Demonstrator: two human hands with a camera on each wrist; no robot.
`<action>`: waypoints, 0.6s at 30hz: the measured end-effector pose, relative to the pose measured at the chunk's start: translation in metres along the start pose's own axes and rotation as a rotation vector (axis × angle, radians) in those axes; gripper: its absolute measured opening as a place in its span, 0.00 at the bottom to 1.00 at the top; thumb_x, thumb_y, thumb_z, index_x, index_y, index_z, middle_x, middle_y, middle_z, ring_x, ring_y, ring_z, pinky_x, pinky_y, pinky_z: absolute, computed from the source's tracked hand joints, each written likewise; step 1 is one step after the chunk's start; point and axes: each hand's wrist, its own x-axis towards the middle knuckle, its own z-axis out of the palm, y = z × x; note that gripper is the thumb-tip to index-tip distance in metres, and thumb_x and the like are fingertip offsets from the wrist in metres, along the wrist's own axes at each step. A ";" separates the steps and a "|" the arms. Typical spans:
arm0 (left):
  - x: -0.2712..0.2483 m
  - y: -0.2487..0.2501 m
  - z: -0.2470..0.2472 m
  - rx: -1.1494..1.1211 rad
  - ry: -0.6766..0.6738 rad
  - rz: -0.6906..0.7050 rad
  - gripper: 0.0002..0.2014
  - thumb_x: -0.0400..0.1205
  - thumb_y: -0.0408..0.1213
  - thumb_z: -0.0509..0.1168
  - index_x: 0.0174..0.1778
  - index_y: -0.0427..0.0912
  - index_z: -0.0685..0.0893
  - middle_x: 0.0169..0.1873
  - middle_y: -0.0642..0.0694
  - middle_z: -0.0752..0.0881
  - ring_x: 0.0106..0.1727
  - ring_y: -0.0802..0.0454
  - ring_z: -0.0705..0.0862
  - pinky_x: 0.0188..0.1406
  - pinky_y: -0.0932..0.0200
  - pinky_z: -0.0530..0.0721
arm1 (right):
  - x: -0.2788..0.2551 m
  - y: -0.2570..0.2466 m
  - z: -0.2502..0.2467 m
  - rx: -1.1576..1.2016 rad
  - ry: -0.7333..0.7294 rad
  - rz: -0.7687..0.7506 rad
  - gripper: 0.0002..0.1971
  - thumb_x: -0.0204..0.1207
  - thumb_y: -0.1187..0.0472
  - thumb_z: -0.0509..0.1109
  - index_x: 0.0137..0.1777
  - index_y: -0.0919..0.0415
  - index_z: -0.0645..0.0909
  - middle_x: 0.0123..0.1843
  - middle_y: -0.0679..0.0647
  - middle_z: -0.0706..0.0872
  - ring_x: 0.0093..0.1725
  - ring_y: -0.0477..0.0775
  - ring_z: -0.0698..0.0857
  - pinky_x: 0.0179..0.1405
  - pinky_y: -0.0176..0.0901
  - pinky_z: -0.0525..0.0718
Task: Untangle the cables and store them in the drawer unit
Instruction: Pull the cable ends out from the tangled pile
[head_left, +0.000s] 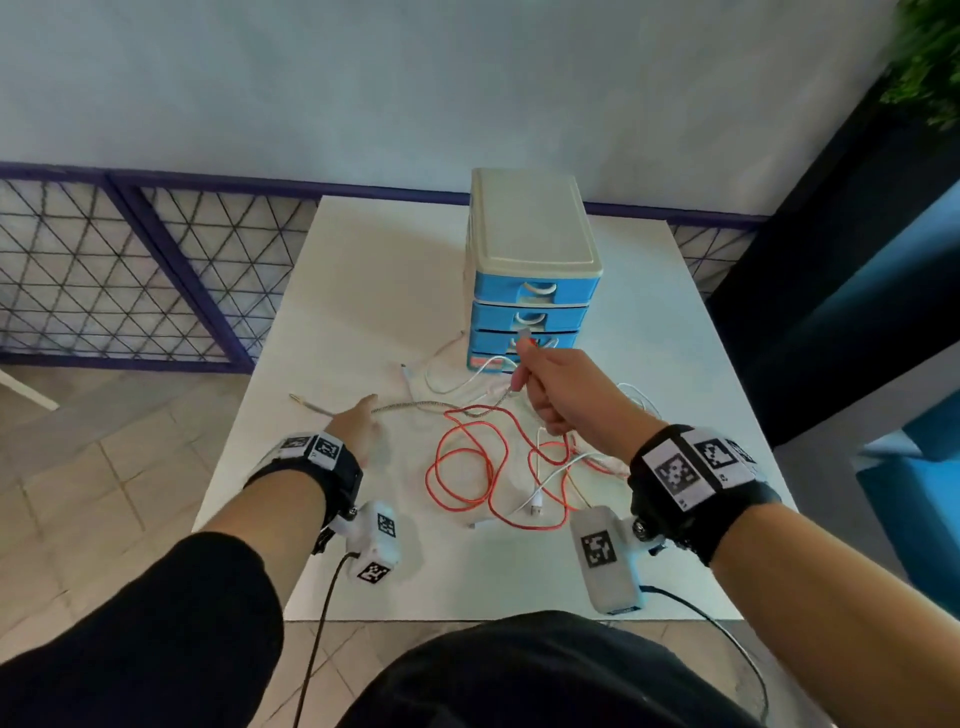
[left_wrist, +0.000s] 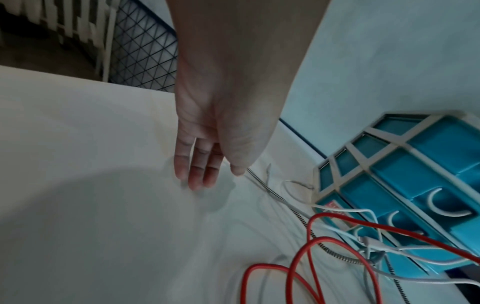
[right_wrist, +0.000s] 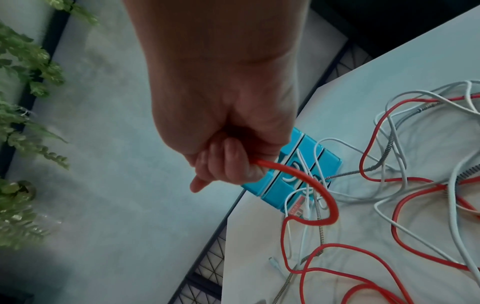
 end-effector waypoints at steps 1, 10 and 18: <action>0.001 -0.001 0.003 -0.001 0.009 -0.010 0.22 0.83 0.32 0.55 0.76 0.41 0.65 0.53 0.29 0.85 0.52 0.33 0.85 0.35 0.56 0.75 | 0.000 0.000 -0.004 0.005 0.002 0.004 0.27 0.83 0.39 0.54 0.36 0.61 0.78 0.19 0.47 0.66 0.18 0.46 0.63 0.18 0.36 0.65; 0.005 0.020 -0.007 -0.151 0.390 0.163 0.08 0.80 0.31 0.62 0.36 0.41 0.82 0.34 0.41 0.83 0.41 0.44 0.81 0.40 0.59 0.69 | 0.029 -0.006 -0.015 0.141 0.049 -0.006 0.16 0.88 0.54 0.54 0.45 0.61 0.79 0.29 0.51 0.75 0.20 0.44 0.71 0.19 0.36 0.72; -0.041 0.097 -0.030 -0.289 0.351 0.579 0.04 0.79 0.34 0.68 0.46 0.41 0.88 0.35 0.51 0.87 0.39 0.53 0.86 0.44 0.68 0.80 | 0.052 -0.024 0.015 0.328 0.030 0.047 0.18 0.88 0.53 0.52 0.62 0.65 0.78 0.54 0.60 0.87 0.54 0.54 0.87 0.55 0.45 0.85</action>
